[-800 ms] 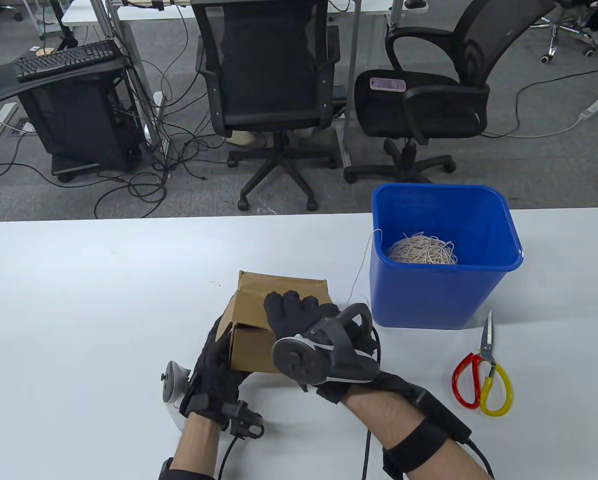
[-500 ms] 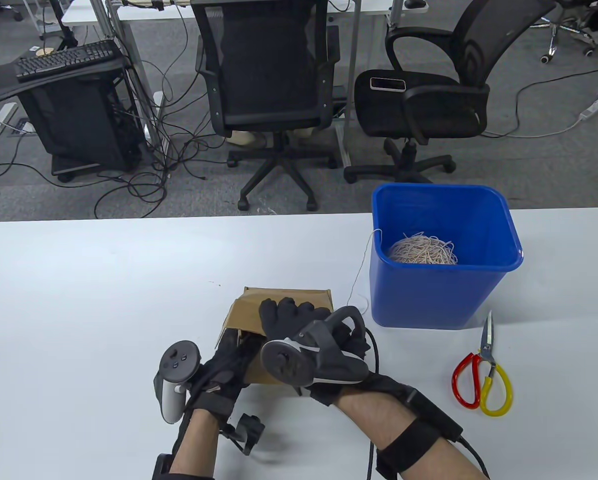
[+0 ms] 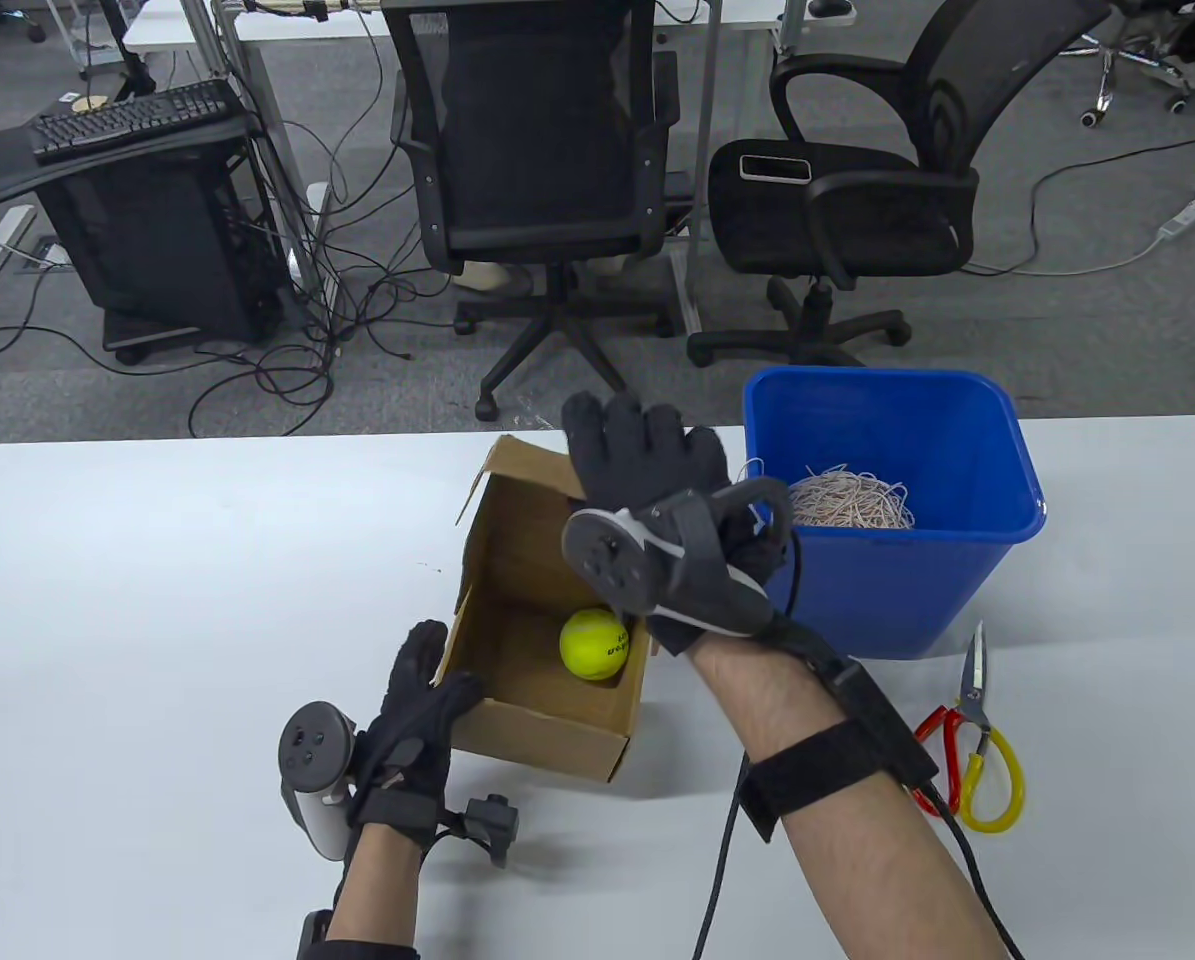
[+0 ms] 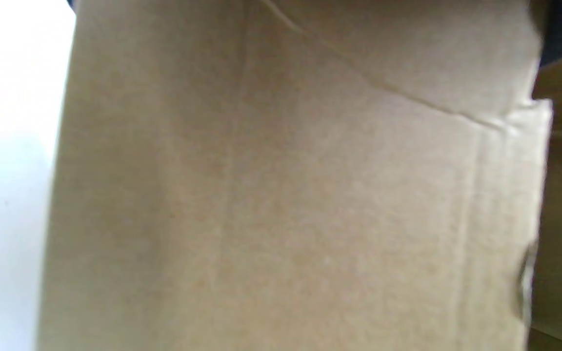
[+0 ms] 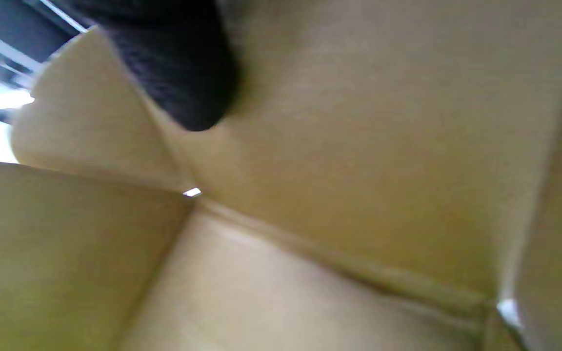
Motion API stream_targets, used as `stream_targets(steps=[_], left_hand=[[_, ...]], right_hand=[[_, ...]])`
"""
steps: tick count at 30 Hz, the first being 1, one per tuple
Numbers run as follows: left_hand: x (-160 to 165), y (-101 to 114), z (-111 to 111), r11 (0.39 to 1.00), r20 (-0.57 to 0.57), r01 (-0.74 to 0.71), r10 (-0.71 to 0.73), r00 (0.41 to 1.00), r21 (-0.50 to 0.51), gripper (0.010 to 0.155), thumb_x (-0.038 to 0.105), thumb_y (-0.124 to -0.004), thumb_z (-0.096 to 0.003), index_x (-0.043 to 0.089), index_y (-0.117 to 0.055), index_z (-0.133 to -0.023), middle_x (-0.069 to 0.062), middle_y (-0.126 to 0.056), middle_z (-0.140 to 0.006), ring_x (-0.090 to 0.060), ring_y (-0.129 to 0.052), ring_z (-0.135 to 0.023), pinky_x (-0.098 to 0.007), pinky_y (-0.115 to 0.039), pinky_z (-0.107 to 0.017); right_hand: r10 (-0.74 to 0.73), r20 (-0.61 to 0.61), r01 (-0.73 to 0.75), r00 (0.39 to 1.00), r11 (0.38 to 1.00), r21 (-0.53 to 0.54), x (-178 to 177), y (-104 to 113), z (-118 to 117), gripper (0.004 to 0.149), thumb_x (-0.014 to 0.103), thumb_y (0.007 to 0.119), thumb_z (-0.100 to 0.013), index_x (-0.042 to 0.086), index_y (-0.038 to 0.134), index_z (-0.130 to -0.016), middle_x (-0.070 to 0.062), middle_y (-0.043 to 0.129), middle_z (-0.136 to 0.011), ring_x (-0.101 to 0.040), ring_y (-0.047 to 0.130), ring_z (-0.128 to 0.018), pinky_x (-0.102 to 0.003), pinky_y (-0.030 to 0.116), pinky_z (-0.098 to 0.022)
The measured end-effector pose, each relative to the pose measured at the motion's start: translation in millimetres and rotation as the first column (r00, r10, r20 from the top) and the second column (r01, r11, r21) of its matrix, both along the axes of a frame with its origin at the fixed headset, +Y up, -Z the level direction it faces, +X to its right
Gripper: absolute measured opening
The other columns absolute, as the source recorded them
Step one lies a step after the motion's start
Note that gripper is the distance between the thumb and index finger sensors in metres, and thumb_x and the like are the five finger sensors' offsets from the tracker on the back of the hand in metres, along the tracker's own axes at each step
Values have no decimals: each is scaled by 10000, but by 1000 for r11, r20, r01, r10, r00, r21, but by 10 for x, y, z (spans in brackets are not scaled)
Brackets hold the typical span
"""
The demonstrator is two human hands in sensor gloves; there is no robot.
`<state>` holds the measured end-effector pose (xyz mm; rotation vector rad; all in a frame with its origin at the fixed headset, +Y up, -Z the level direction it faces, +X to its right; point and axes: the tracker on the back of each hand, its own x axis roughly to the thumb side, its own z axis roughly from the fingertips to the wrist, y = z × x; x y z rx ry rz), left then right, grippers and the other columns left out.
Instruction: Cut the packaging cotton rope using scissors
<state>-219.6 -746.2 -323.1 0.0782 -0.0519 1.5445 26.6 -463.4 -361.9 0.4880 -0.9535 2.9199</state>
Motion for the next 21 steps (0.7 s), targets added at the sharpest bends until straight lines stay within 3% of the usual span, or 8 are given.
stream_targets(steps=[5, 9, 12, 15, 18, 21], left_hand=[[-34, -18, -3, 998, 15, -69, 69, 997, -7, 908, 602, -812, -472, 141, -383, -1126, -340, -276, -1101, -688, -537, -914, -705, -634, -547], [-52, -4, -3, 996, 5, -93, 93, 996, 6, 903, 607, -799, -482, 150, -367, -1130, -334, -267, -1105, -685, -510, -926, -705, -623, -559], [-58, 1, -9, 997, -4, -73, 73, 997, 19, 906, 607, -799, -484, 149, -359, -1131, -332, -260, -1107, -682, -501, -931, -705, -617, -565], [-57, -1, -7, 997, -2, -76, 76, 997, 27, 907, 613, -797, -489, 151, -353, -1131, -329, -253, -1108, -680, -495, -934, -703, -611, -572], [-69, 3, 0, 996, -10, -86, 87, 996, 33, 909, 613, -798, -491, 148, -350, -1131, -329, -251, -1109, -682, -489, -935, -704, -608, -574], [-97, -12, -5, 996, -10, -77, 77, 997, 33, 908, 617, -797, -490, 149, -355, -1131, -329, -259, -1109, -684, -495, -932, -703, -609, -575]], right_hand=[[-63, 235, 64, 970, 998, 6, 237, 245, -366, 842, 524, 861, -401, 89, 632, -1084, -275, 700, -1095, -567, 670, -927, -767, 581, -614], [-150, 261, 146, 954, 989, 36, 402, 339, -426, 806, 526, 834, -418, 86, 654, -1069, -268, 715, -1080, -559, 669, -924, -764, 575, -620], [-164, 129, 155, 978, 985, 72, 386, 255, -331, 700, 471, 853, -432, 100, 726, -1012, -227, 825, -959, -493, 777, -799, -688, 669, -569], [8, -85, -4, 996, 999, 46, 178, 13, -163, 588, 410, 878, -421, 108, 831, -923, -180, 961, -776, -418, 912, -609, -597, 800, -431], [166, -349, -228, 922, 963, -145, -156, -427, 31, 568, 362, 918, -385, 106, 875, -890, -183, 1004, -730, -411, 955, -543, -582, 834, -367], [228, -446, -424, 866, 806, -412, -448, -928, 176, 686, 366, 939, -369, 137, 778, -995, -227, 873, -956, -486, 851, -774, -670, 744, -498]])
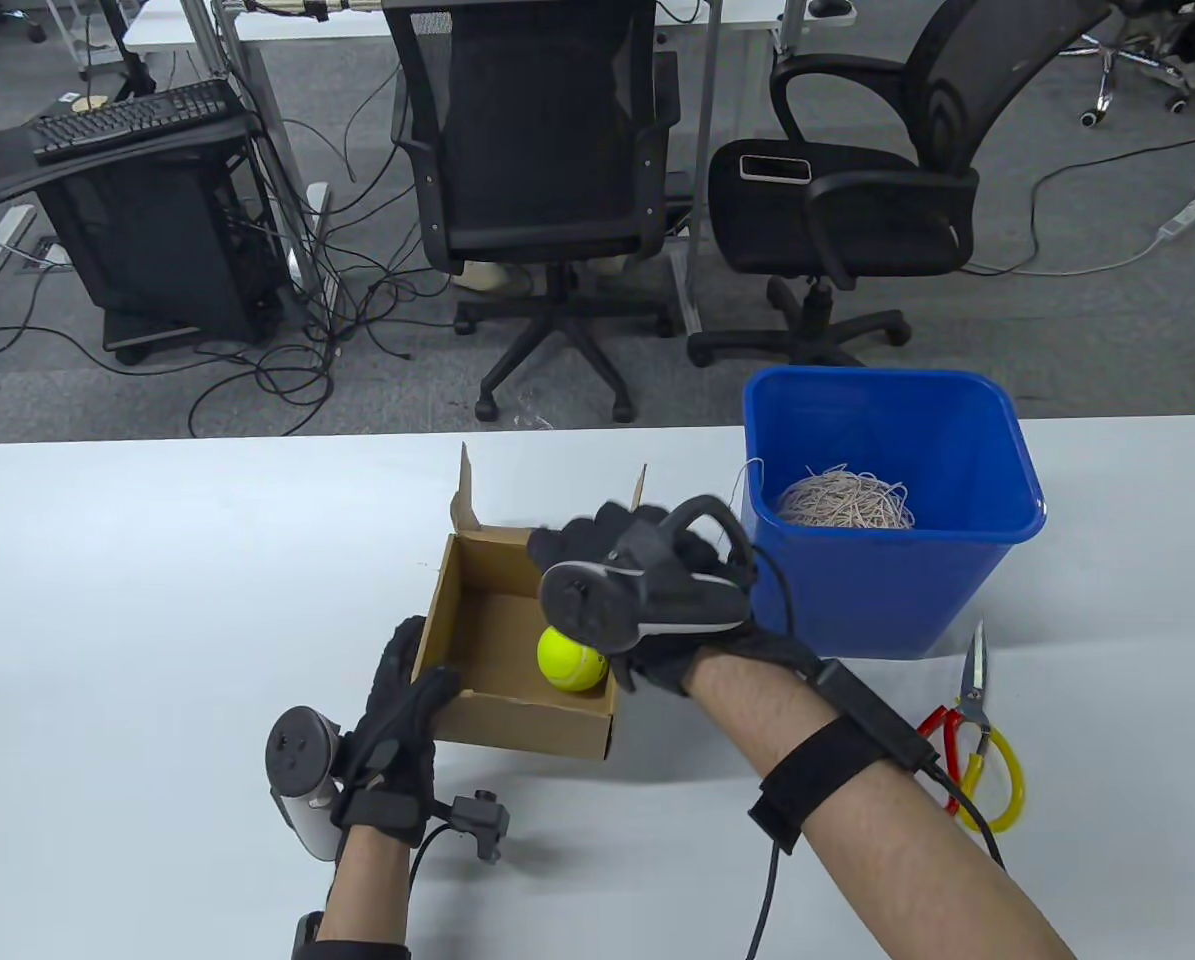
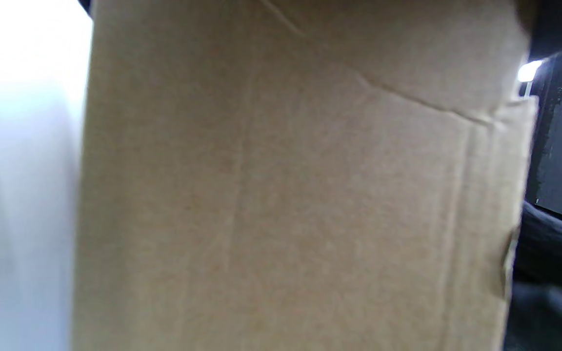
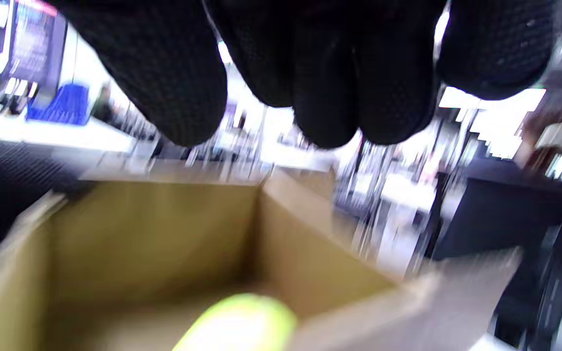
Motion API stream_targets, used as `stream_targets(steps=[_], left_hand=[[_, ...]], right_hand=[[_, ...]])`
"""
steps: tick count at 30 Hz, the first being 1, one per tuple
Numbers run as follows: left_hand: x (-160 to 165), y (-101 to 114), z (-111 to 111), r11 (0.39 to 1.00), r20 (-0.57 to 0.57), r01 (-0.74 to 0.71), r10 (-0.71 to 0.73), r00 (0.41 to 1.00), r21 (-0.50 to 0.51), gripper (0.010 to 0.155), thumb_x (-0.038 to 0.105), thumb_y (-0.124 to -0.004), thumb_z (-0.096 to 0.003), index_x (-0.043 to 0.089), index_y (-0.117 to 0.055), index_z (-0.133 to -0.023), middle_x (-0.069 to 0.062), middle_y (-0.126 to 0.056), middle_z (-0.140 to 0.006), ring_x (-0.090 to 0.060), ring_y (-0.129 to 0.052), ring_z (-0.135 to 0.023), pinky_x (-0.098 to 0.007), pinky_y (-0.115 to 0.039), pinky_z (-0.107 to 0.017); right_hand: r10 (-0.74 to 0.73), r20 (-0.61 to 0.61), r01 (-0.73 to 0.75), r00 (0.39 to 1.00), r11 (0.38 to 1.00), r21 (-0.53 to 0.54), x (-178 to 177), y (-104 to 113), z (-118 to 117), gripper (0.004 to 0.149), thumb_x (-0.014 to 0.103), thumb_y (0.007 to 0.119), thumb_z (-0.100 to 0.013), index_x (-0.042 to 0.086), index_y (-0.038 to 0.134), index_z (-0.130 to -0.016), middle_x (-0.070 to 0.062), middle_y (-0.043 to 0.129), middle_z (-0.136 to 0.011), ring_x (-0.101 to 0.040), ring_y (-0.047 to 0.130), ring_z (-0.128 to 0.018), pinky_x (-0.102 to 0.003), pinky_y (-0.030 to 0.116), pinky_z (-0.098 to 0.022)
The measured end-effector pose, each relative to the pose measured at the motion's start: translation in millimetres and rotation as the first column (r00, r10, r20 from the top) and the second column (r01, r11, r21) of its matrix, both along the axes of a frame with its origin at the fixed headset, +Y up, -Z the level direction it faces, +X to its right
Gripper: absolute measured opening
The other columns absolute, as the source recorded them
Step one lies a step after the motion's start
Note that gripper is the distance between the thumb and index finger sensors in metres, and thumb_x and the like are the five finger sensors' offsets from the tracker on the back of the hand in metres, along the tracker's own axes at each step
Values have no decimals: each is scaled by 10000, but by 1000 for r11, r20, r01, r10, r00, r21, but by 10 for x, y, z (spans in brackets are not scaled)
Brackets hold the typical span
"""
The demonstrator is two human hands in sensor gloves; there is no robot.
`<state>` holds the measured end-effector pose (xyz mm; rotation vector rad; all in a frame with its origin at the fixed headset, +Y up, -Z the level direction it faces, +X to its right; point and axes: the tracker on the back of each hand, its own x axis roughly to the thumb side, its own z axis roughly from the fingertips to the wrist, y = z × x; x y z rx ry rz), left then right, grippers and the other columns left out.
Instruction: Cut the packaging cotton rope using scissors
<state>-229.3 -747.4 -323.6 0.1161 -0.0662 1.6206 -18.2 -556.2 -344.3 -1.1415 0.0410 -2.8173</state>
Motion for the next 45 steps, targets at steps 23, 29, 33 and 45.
stream_targets(steps=[23, 29, 33, 45], left_hand=[[163, 44, 6, 997, 148, 68, -74, 986, 48, 915, 588, -830, -471, 138, -385, -1133, -337, -302, -1109, -697, -533, -914, -714, -604, -562], [141, 0, -5, 1000, 144, -7, 3, 990, 29, 909, 596, -800, -490, 136, -356, -1136, -333, -282, -1113, -693, -510, -926, -712, -597, -573], [78, -41, -7, 1000, 96, -7, 6, 995, 14, 904, 605, -784, -501, 134, -345, -1135, -331, -279, -1112, -691, -488, -931, -713, -588, -579], [-59, -131, -9, 996, 16, -94, 94, 995, -10, 904, 620, -753, -521, 139, -299, -1137, -318, -253, -1117, -687, -455, -941, -717, -565, -594]], right_hand=[[242, 61, -225, 968, 952, -207, -111, -987, -160, 958, 430, 976, -343, 55, 519, -1097, -277, 738, -997, -513, 870, -681, -607, 805, -405], [-263, 6, 262, 965, 958, -115, 166, -578, -16, 929, 374, 1023, -313, 39, 595, -1067, -293, 726, -982, -544, 822, -680, -649, 777, -407], [-445, -58, 446, 894, 895, 5, 370, -350, 148, 925, 379, 1018, -323, 48, 584, -1071, -280, 715, -992, -535, 817, -699, -640, 785, -420], [-674, 142, 657, 725, 738, 153, 1724, -333, 529, 891, 381, 994, -362, 39, 587, -1076, -309, 730, -1006, -557, 849, -688, -643, 791, -393]])
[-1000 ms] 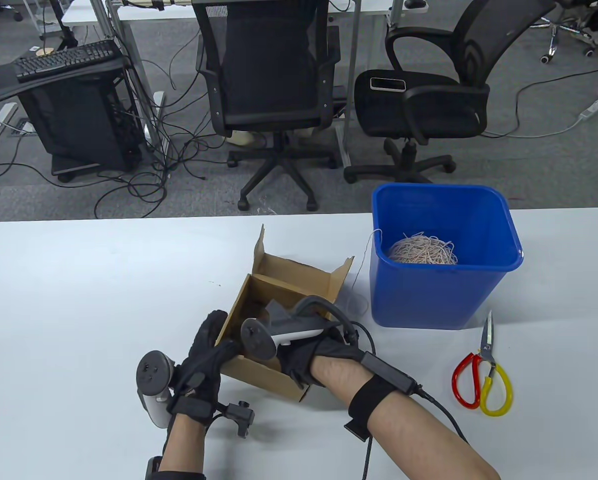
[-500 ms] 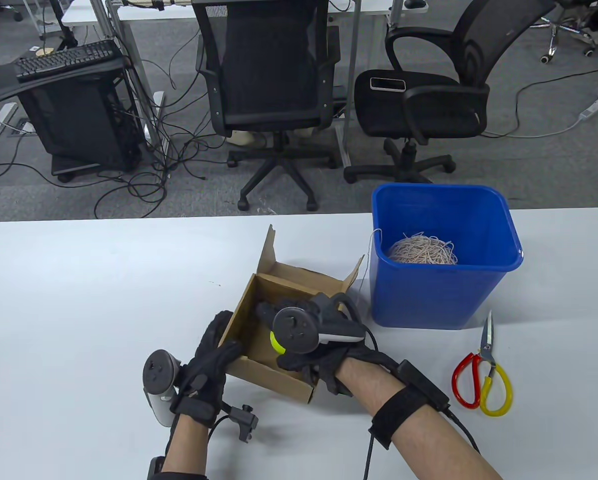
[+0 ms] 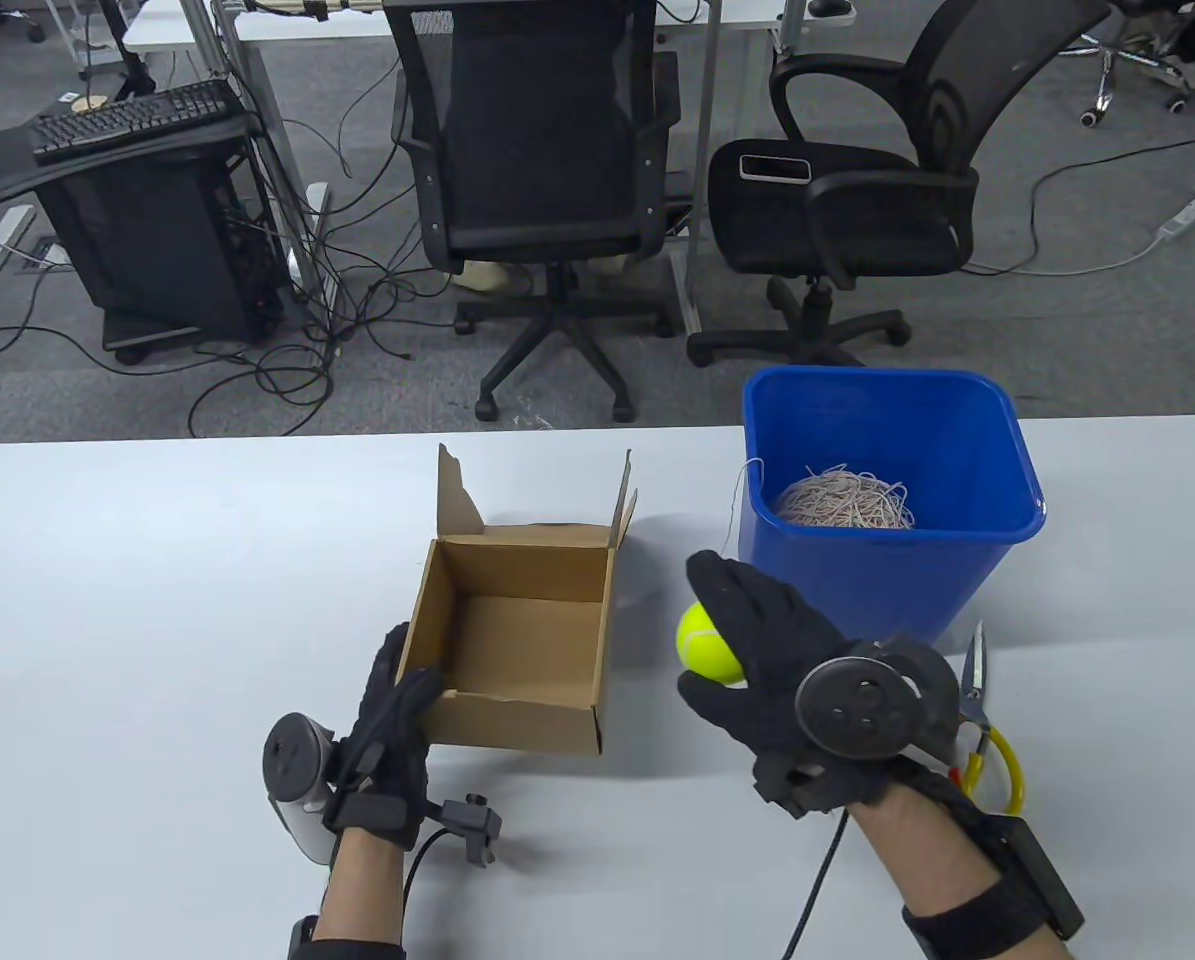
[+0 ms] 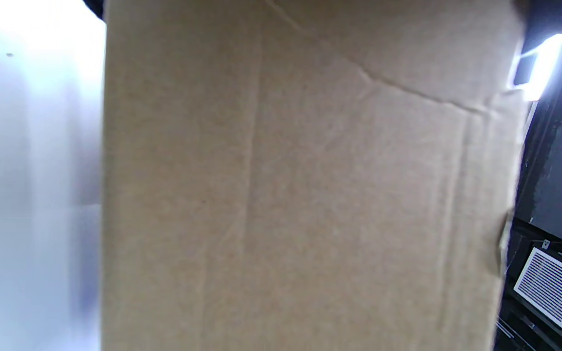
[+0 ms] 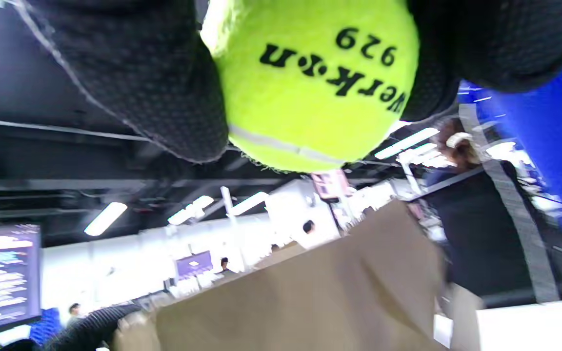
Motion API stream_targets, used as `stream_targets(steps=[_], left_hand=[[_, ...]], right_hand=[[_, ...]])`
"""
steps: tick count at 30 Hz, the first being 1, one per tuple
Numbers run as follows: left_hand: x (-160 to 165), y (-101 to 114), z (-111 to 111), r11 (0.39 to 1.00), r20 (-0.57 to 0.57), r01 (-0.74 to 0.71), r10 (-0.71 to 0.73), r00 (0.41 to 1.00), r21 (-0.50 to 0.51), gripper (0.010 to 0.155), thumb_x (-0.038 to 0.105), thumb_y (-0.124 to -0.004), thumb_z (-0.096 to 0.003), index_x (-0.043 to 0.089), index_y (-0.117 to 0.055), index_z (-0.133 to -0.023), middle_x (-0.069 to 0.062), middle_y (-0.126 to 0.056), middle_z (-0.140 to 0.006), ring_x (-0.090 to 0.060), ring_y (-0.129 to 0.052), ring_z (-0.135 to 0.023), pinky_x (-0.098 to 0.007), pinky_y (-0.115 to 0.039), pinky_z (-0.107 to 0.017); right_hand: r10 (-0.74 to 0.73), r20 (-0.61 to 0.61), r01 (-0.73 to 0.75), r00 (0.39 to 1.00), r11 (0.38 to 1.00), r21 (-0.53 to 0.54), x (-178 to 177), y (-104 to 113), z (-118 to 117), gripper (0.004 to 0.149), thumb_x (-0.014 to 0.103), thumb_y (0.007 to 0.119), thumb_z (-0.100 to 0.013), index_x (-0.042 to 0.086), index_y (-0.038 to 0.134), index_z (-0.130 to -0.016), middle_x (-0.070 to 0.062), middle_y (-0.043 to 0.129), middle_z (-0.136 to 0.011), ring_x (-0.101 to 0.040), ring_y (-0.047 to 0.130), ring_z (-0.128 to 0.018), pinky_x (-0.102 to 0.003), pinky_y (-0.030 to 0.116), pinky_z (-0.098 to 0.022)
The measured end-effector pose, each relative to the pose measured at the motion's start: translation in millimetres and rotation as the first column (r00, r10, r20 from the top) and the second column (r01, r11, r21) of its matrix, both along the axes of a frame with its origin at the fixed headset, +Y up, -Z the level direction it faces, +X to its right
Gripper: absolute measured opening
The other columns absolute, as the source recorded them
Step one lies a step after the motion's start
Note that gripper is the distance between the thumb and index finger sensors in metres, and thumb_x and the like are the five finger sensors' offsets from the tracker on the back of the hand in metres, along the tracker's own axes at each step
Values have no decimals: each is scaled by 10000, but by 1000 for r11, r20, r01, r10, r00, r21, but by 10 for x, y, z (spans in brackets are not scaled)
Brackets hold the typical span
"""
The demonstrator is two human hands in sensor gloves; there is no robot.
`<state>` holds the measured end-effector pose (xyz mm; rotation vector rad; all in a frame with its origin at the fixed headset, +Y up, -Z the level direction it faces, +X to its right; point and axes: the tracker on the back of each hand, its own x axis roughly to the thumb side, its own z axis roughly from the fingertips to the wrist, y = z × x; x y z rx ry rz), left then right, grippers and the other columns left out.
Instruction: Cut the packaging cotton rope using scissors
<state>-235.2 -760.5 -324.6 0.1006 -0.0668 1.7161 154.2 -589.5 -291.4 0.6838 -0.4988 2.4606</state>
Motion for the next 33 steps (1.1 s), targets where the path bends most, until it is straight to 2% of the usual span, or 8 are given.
stream_targets(steps=[7, 12, 18, 20, 23, 25, 29, 33], left_hand=[[7, -4, -2, 1000, 4, -12, 12, 1000, 14, 905, 624, -750, -524, 141, -293, -1137, -314, -248, -1120, -689, -434, -950, -718, -561, -599], [20, -13, -2, 1000, 13, -8, 7, 1000, 21, 905, 623, -750, -525, 141, -291, -1138, -312, -245, -1122, -690, -430, -951, -721, -557, -600], [37, -22, -1, 1000, 17, 1, -1, 1000, 25, 905, 623, -748, -526, 140, -288, -1138, -308, -243, -1123, -689, -426, -953, -722, -553, -602], [41, -22, 1, 1000, 17, -1, 0, 1000, 26, 905, 623, -748, -526, 140, -288, -1137, -307, -242, -1124, -689, -426, -953, -725, -551, -601], [45, -26, 0, 1000, 19, -4, 3, 1000, 27, 906, 624, -745, -528, 144, -280, -1139, -304, -236, -1126, -687, -420, -957, -725, -548, -606], [47, -31, -1, 1000, 18, -8, 7, 1000, 25, 905, 624, -745, -528, 144, -280, -1139, -302, -235, -1127, -686, -421, -959, -724, -546, -608], [36, -42, -3, 1000, 14, -2, 2, 1000, 19, 907, 625, -743, -530, 147, -271, -1140, -301, -227, -1129, -685, -411, -963, -727, -539, -612], [16, -61, 6, 1000, -2, -4, 4, 1000, 19, 907, 623, -744, -529, 145, -272, -1139, -302, -228, -1128, -687, -411, -961, -732, -536, -609]], right_hand=[[224, 142, -167, 964, 929, -330, 589, -764, -49, 862, 330, 989, -376, 46, 588, -1084, -317, 706, -1040, -579, 826, -749, -703, 737, -462], [314, 186, -209, 931, 877, -433, 773, -1256, -151, 851, 313, 977, -382, 50, 580, -1087, -312, 685, -1058, -583, 800, -788, -739, 693, -511], [346, 214, -198, 914, 837, -510, 810, -1585, -237, 820, 292, 948, -405, 78, 564, -1097, -294, 625, -1102, -582, 729, -863, -775, 598, -591], [317, 220, -176, 923, 853, -492, 803, -1588, -244, 818, 287, 954, -403, 72, 574, -1094, -301, 630, -1098, -589, 722, -863, -782, 584, -593], [339, 235, -198, 911, 859, -472, 805, -1442, -227, 838, 332, 955, -399, 77, 571, -1100, -293, 615, -1116, -573, 676, -914, -790, 559, -608], [258, 235, -162, 937, 918, -362, 764, -1203, -200, 847, 355, 956, -396, 66, 579, -1097, -299, 615, -1113, -581, 662, -914, -795, 556, -599], [125, 153, -89, 980, 971, -221, 575, -822, -151, 838, 435, 915, -414, 57, 597, -1091, -309, 645, -1094, -581, 695, -884, -789, 591, -568], [-27, 105, 40, 994, 992, -120, 396, -709, -79, 909, 564, 834, -427, 81, 511, -1127, -311, 535, -1150, -601, 593, -947, -813, 541, -588]])
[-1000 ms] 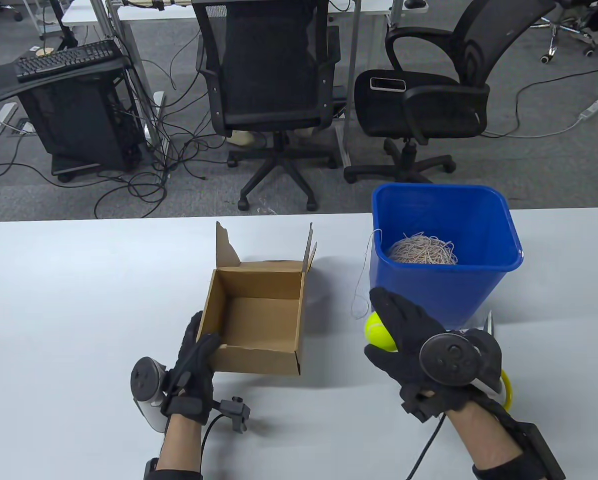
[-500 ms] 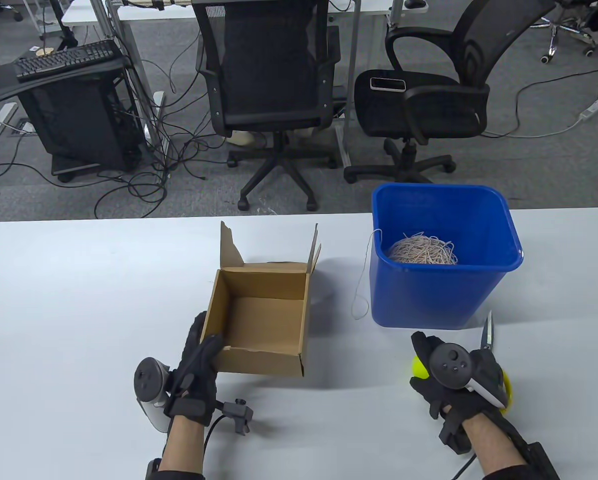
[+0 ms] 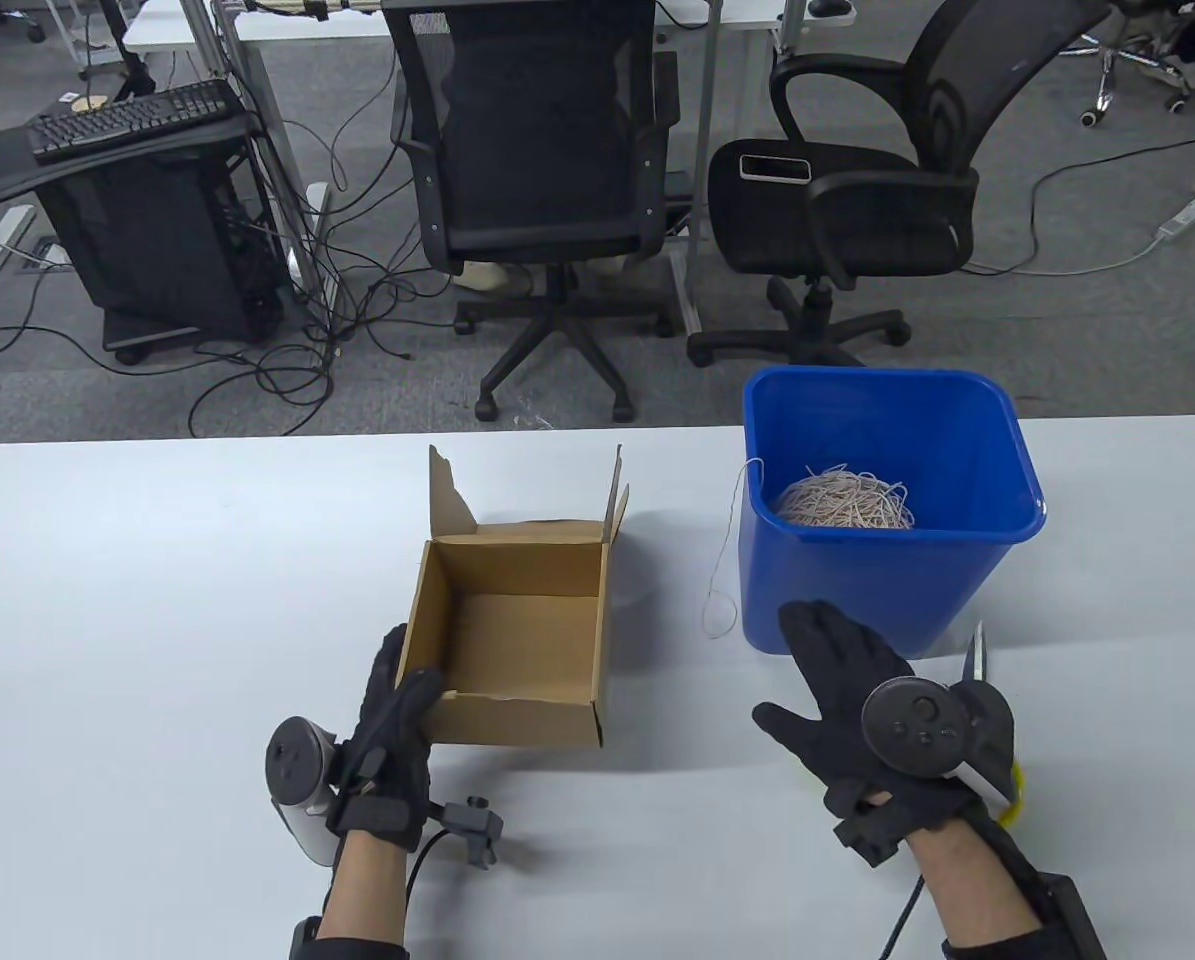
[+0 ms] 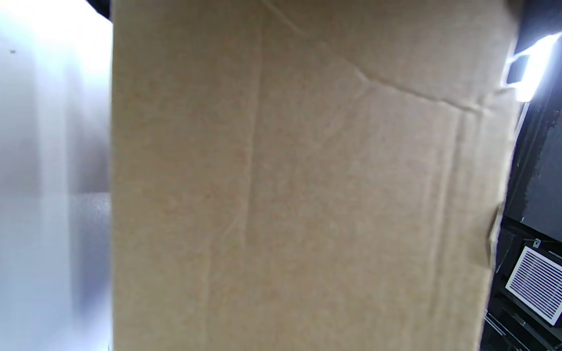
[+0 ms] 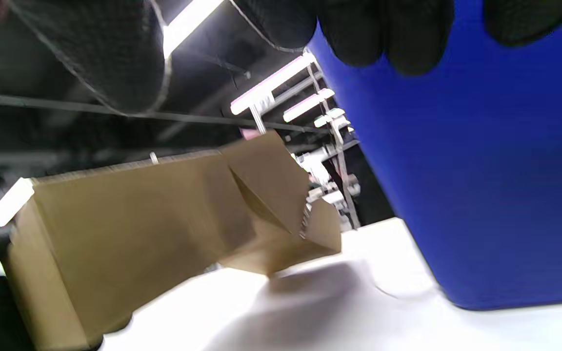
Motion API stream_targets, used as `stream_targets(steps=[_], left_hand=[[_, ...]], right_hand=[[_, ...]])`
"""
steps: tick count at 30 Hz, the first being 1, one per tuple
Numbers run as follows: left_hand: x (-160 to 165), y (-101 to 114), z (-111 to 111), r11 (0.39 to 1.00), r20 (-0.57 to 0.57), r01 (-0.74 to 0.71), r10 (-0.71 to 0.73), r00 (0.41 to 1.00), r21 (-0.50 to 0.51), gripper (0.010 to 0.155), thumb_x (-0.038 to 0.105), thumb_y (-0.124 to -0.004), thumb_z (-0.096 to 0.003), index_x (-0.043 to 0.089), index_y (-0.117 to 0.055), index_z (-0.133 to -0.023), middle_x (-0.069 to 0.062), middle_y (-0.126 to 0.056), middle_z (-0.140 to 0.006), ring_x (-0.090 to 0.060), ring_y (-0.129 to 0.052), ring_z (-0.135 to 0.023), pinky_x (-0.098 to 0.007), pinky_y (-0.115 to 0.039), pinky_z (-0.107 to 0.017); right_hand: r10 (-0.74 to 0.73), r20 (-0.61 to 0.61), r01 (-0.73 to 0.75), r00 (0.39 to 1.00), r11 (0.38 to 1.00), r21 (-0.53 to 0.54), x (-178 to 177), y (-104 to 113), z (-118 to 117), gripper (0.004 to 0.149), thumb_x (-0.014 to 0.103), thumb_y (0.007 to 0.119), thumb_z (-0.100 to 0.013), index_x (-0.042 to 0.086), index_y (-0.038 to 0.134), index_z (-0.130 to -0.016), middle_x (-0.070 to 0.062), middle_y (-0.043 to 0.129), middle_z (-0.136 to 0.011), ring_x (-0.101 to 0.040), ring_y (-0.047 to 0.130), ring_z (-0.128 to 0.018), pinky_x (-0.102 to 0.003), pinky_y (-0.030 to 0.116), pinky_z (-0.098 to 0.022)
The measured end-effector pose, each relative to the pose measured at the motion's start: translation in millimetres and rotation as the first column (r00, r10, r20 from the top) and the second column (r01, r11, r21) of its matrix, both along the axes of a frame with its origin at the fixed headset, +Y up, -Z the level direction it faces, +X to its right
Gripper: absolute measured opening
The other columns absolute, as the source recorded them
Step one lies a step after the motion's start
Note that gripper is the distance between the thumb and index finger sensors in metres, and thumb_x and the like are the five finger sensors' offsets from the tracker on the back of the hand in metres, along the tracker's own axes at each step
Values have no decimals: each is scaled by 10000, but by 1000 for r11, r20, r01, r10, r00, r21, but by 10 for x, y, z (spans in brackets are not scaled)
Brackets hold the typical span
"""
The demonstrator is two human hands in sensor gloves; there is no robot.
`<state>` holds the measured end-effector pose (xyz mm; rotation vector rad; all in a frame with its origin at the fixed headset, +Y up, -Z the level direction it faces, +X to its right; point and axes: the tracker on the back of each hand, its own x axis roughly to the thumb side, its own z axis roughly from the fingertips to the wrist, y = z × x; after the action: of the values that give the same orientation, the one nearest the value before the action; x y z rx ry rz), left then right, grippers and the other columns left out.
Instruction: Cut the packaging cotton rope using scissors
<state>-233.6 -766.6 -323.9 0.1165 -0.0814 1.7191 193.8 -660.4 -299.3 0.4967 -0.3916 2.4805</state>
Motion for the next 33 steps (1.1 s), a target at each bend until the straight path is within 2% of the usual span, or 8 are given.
stream_targets(steps=[2, 5, 14, 22, 27, 33], left_hand=[[-2, -9, 9, 1000, -7, -3, 3, 1000, 5, 906, 622, -744, -528, 145, -273, -1138, -301, -228, -1127, -688, -410, -960, -732, -535, -610], [4, -14, 17, 1000, -10, -5, 5, 1000, 8, 906, 621, -745, -527, 143, -275, -1137, -303, -229, -1127, -691, -410, -958, -734, -534, -608], [9, -38, 30, 1000, -10, 24, -24, 1000, 1, 907, 621, -745, -526, 141, -277, -1137, -304, -231, -1126, -693, -409, -956, -736, -534, -605], [13, -16, 36, 1000, -6, 18, -18, 1000, 11, 905, 621, -744, -529, 144, -273, -1137, -300, -227, -1128, -692, -406, -958, -736, -531, -609], [-3, 115, 28, 998, -24, -39, 40, 999, 55, 901, 622, -739, -537, 155, -258, -1138, -291, -209, -1131, -684, -392, -969, -730, -526, -623], [-47, 573, -23, 990, -75, -5, 16, 997, 140, 908, 625, -743, -550, 161, -226, -1135, -296, -170, -1122, -677, -364, -972, -714, -526, -639]], right_hand=[[-75, -15, 75, 997, 997, 29, -31, -94, 7, 941, 581, 828, -428, 86, 461, -1140, -325, 461, -1170, -625, 515, -971, -843, 482, -591], [-47, -6, 47, 999, 999, 14, 19, -193, 31, 966, 595, 814, -433, 95, 398, -1147, -324, 384, -1183, -627, 443, -992, -854, 431, -602], [-38, 15, 38, 999, 999, -18, 137, -332, 64, 956, 574, 827, -434, 100, 399, -1146, -315, 398, -1182, -612, 432, -1002, -849, 404, -619], [-21, 18, 22, 1000, 999, -24, 133, -367, 79, 946, 563, 828, -438, 97, 401, -1143, -313, 414, -1176, -608, 449, -996, -847, 409, -616], [-13, 19, 14, 1000, 999, -29, 134, -369, 88, 933, 551, 825, -444, 96, 404, -1140, -313, 427, -1171, -607, 461, -991, -845, 413, -615], [-18, 17, 18, 1000, 999, -29, 156, -342, 103, 927, 543, 825, -447, 95, 403, -1140, -315, 437, -1168, -607, 470, -987, -846, 413, -614]])
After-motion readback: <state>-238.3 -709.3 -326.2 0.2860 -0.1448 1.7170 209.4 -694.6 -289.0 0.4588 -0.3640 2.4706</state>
